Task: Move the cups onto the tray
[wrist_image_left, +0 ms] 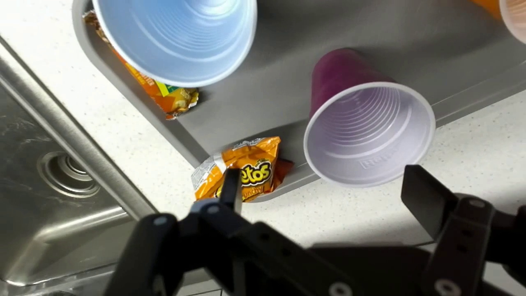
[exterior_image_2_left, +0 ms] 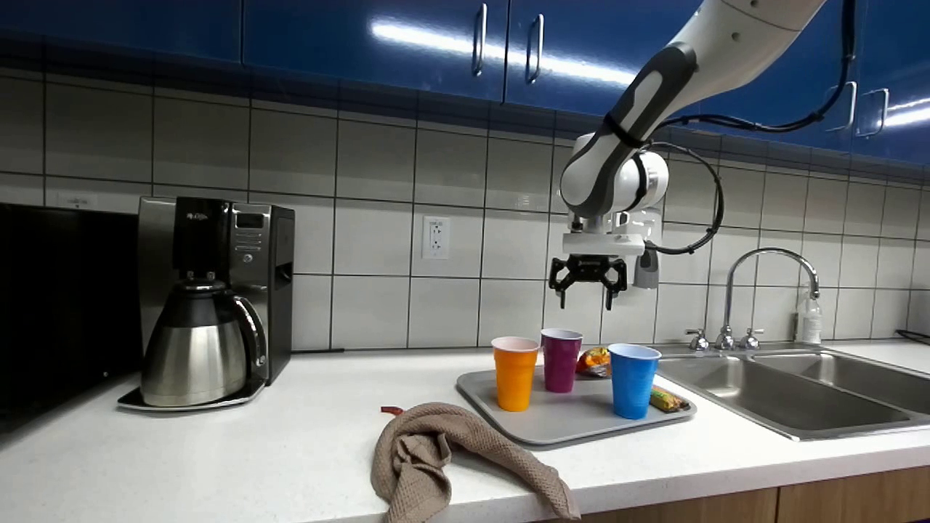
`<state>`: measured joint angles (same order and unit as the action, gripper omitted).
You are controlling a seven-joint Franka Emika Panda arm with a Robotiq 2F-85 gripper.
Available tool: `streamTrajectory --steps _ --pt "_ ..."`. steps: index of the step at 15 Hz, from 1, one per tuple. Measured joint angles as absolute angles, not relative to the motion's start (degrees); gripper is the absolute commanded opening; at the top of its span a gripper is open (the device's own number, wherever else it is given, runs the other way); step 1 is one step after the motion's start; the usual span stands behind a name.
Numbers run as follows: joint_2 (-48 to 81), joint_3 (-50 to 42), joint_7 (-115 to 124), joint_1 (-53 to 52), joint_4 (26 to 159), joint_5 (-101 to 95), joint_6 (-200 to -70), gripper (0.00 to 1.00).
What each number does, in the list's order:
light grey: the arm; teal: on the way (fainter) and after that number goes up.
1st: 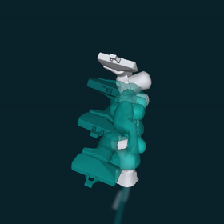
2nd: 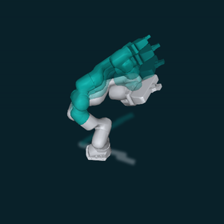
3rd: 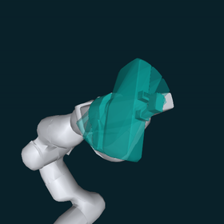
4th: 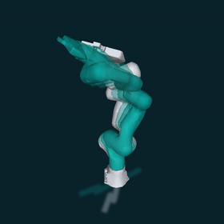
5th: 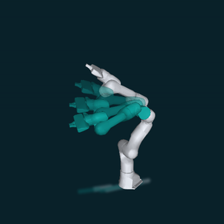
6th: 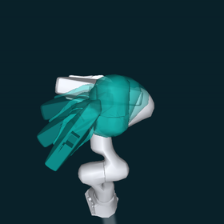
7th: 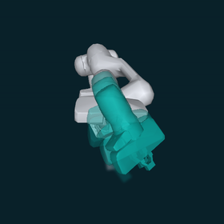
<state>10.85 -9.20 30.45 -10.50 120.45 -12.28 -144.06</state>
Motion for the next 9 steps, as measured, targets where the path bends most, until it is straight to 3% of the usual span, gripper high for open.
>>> streamTrajectory --steps 9 --pt "3.2 -5.3 29.2 -10.3 128.7 -14.7 -143.9 1.0"
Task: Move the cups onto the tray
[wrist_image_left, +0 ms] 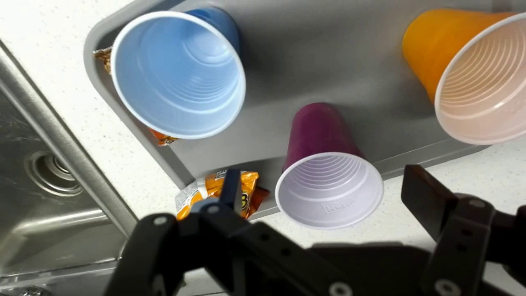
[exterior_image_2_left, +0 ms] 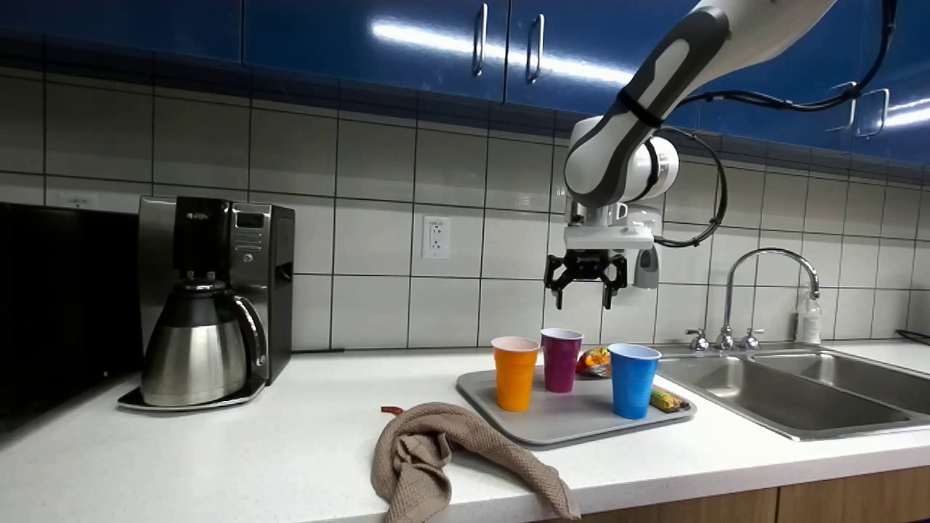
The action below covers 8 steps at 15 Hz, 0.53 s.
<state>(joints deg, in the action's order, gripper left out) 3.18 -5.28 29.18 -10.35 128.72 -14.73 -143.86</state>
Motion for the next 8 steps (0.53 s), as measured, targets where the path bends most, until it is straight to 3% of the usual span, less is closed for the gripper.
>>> streamTrajectory --steps 8 --pt "-4.9 -2.9 22.7 -7.4 133.5 -14.7 -134.6 1.0"
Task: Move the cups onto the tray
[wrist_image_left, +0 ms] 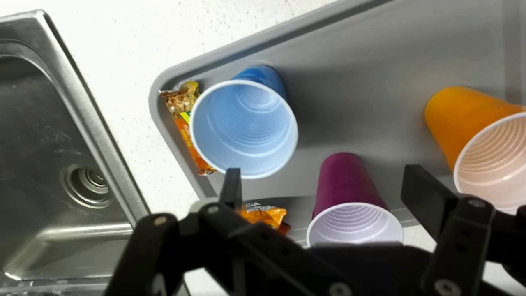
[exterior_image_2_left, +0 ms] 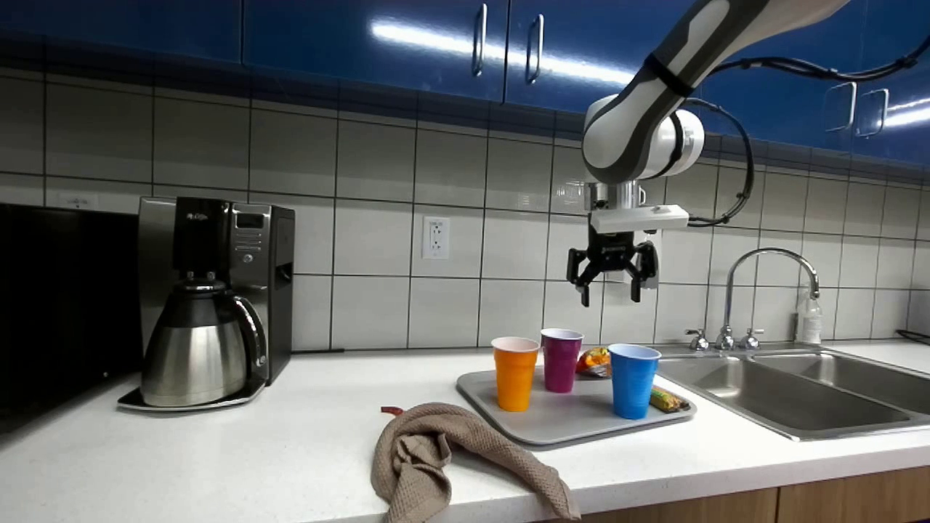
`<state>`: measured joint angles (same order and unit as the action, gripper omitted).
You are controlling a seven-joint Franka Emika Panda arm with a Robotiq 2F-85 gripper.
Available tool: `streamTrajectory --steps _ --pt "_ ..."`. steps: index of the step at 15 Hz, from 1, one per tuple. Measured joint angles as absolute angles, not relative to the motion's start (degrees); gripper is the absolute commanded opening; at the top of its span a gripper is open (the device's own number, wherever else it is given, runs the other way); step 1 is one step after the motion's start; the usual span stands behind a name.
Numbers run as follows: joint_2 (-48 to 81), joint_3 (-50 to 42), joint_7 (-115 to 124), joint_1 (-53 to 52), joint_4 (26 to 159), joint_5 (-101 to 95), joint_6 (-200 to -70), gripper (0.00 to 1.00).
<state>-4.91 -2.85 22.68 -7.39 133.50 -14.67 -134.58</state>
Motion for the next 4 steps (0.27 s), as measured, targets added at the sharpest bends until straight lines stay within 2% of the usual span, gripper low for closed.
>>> streamTrajectory --steps 4 --pt "-7.1 -2.6 21.4 -6.5 134.5 -14.7 -131.5 1.0"
